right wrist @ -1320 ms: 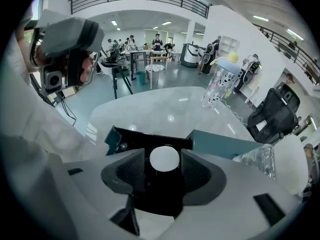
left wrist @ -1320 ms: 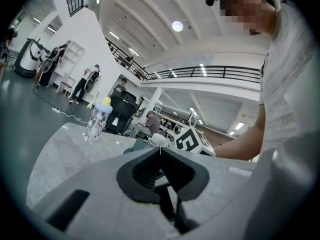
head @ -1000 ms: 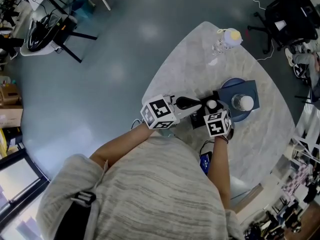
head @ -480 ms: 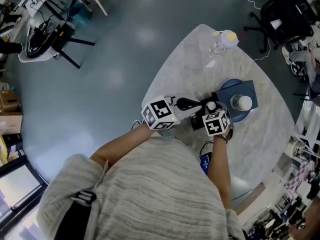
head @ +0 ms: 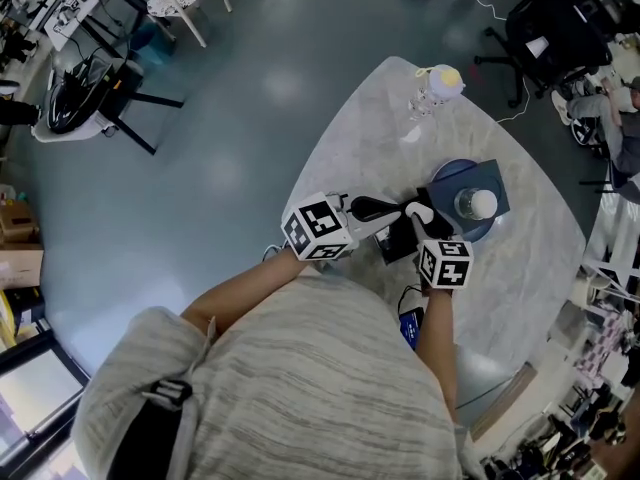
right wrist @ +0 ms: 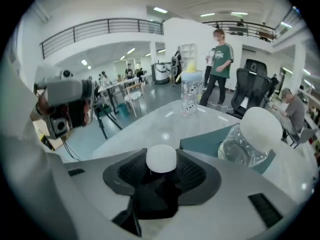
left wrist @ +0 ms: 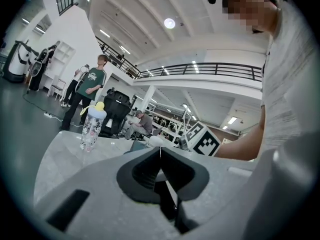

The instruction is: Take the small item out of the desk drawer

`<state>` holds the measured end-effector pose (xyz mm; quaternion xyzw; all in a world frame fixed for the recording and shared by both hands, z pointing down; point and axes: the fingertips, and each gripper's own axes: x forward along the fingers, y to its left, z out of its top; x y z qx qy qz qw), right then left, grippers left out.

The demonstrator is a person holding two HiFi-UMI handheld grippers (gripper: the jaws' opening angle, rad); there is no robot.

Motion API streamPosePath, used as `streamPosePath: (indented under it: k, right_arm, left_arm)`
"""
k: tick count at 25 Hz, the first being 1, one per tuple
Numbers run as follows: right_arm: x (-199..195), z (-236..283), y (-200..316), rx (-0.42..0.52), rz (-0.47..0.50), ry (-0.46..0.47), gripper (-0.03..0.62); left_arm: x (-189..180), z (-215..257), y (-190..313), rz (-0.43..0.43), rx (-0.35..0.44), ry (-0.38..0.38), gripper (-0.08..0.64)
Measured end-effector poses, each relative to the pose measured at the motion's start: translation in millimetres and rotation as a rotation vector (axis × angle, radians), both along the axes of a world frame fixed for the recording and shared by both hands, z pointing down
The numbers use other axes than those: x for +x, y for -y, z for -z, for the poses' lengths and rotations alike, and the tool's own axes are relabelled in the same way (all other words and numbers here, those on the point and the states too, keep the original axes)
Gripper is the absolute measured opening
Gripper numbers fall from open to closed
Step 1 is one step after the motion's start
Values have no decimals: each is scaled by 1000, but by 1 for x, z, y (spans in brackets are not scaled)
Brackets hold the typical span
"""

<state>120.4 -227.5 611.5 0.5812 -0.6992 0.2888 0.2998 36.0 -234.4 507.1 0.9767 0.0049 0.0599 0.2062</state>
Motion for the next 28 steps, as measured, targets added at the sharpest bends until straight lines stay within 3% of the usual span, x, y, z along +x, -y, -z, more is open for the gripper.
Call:
streamPosePath:
  k: [3, 9, 17, 28]
  right_arm:
    - [-4, 26, 2, 115, -74, 115, 186]
    - [-8, 81, 0, 301, -139, 223, 186]
    - [-16, 162, -15, 554, -165, 440, 186]
    - [-16, 221, -42, 710, -144, 469, 186]
  left_arm:
    - [2, 7, 0, -9, 10, -11, 17]
    - [6, 26, -3, -28, 34, -37, 17]
    - [7, 52, -12, -42, 78, -66, 17]
    - [8, 84, -37, -84, 139, -93, 17]
